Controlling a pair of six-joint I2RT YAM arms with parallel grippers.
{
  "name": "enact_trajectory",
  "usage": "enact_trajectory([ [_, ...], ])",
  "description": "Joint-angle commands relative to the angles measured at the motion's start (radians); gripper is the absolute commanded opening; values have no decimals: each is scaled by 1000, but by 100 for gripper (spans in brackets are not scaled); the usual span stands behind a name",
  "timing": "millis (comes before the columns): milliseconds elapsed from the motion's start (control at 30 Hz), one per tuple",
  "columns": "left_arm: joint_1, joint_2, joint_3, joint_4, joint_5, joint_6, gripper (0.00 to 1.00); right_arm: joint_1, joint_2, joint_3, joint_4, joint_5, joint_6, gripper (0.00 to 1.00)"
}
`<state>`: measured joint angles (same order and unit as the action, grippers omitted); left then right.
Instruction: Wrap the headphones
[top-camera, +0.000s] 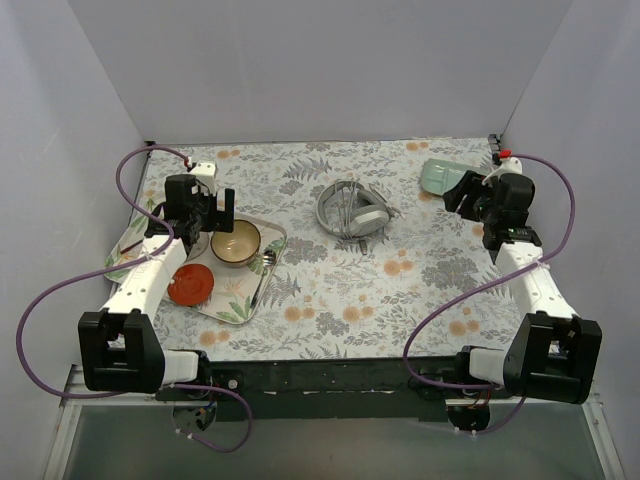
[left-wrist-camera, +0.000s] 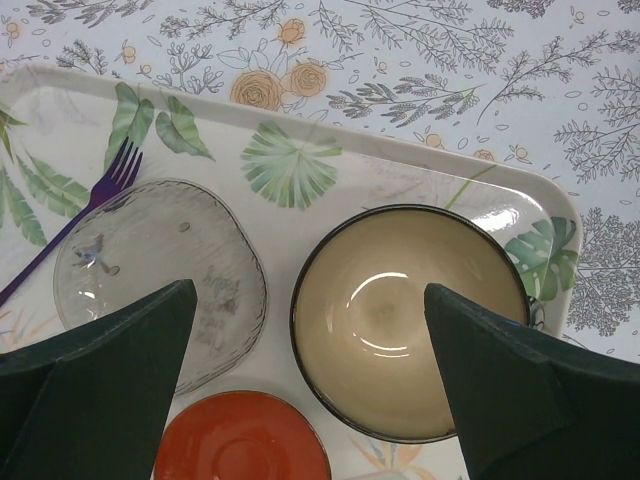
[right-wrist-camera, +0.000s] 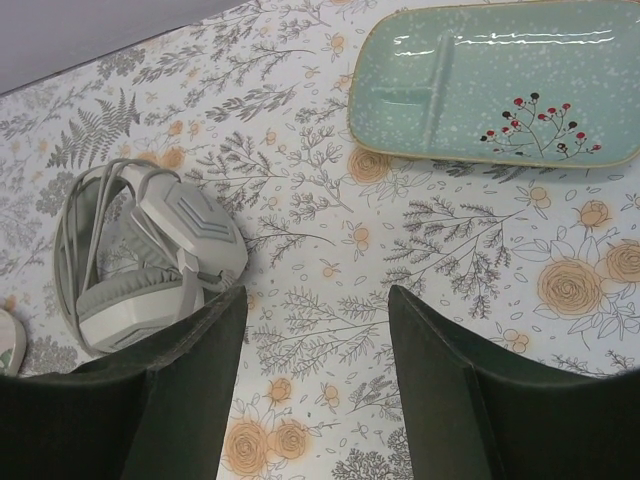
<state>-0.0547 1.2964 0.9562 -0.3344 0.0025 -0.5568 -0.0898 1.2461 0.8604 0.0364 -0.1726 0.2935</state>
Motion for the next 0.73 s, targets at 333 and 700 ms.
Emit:
enact_trajectory([
  [333,6,-42,-8,-2,45,-6,98,-2,-50,-43,102,-50,-25,66],
  [700,7,-39,-11,-2,54,-6,98,-2,-100,-127,224,-67,-33,66],
])
